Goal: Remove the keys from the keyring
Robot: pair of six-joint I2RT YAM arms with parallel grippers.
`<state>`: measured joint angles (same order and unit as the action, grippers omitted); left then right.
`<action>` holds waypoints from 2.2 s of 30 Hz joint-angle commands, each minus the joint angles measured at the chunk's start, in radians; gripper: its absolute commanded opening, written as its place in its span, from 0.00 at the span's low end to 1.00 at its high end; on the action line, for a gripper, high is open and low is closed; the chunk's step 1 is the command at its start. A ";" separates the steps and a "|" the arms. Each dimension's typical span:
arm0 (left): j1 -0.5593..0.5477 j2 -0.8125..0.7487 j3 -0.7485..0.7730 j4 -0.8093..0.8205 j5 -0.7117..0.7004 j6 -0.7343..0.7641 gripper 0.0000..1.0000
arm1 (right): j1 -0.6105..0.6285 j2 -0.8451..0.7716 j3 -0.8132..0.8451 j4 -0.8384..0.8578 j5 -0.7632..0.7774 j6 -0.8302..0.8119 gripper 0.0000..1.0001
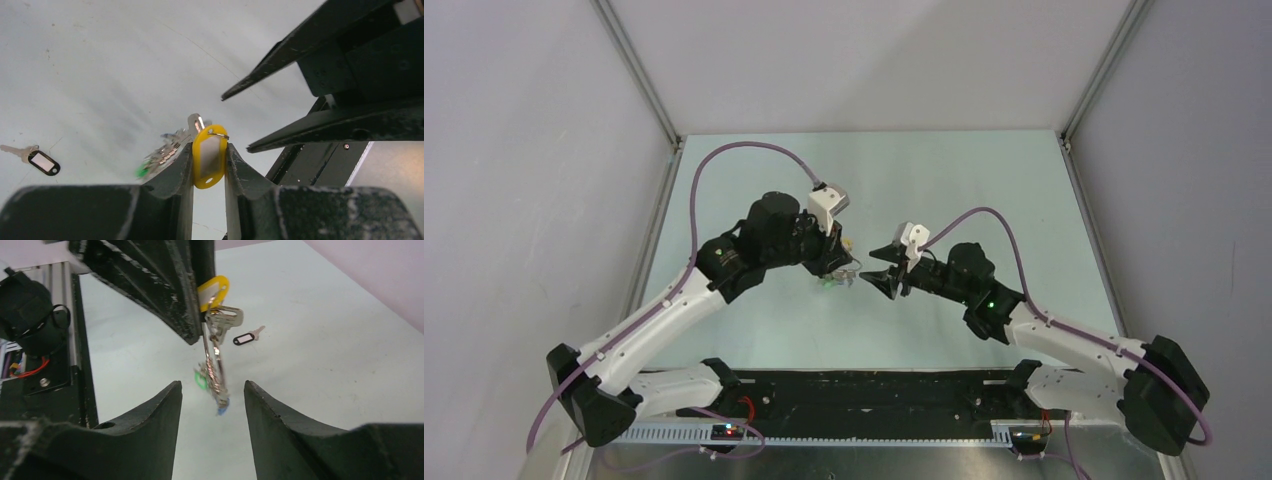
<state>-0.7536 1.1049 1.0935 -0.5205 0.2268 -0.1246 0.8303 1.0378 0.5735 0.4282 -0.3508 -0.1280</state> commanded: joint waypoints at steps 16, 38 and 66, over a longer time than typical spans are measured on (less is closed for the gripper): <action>-0.003 -0.067 0.054 0.041 0.044 0.008 0.00 | 0.013 0.114 0.054 0.088 0.076 -0.017 0.55; -0.003 -0.070 0.064 0.040 0.060 0.016 0.00 | 0.024 0.056 0.055 0.075 -0.096 -0.048 0.93; 0.039 -0.050 0.022 0.089 0.076 -0.058 0.00 | -0.029 -0.023 0.150 -0.283 -0.024 -0.040 0.31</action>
<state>-0.7200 1.0622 1.1080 -0.5022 0.2569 -0.1516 0.8116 1.0351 0.6834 0.1787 -0.3618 -0.1589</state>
